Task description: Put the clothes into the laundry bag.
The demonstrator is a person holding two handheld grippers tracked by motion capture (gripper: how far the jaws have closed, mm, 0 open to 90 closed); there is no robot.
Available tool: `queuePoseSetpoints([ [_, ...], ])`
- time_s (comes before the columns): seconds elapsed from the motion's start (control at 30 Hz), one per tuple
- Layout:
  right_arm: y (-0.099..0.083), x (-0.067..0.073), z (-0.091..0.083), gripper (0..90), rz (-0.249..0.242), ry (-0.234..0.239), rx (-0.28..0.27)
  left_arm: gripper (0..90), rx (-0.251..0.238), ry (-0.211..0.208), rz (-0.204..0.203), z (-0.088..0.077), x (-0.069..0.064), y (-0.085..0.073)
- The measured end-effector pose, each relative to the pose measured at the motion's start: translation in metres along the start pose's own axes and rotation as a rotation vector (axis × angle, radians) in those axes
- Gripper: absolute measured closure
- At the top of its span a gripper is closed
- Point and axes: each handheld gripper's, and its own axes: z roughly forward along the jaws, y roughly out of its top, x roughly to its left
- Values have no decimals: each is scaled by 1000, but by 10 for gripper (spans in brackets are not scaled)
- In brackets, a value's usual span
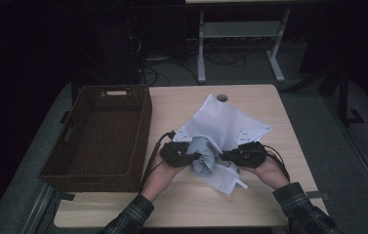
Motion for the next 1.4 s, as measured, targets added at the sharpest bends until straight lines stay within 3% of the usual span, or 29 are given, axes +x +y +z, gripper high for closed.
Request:
queuePoseSetpoints([
  [0.3, 6, 1, -9, 868, -5, 22, -38, 753, 13, 38, 13, 19, -4, 14],
  [0.63, 6, 2, -10, 868, -12, 39, -36, 754, -5, 69, -37, 34, 0, 25],
  [0.87, 8, 5, -14, 868, -22, 51, -53, 754, -22, 116, -86, 47, 6, 29],
  [1.03, 7, 5, -15, 868, -27, 53, -54, 750, -5, 135, -74, 61, 4, 29],
  [1.4, 3, 2, -13, 868, -14, 53, -50, 660, 13, 56, -61, 69, 2, 23],
])
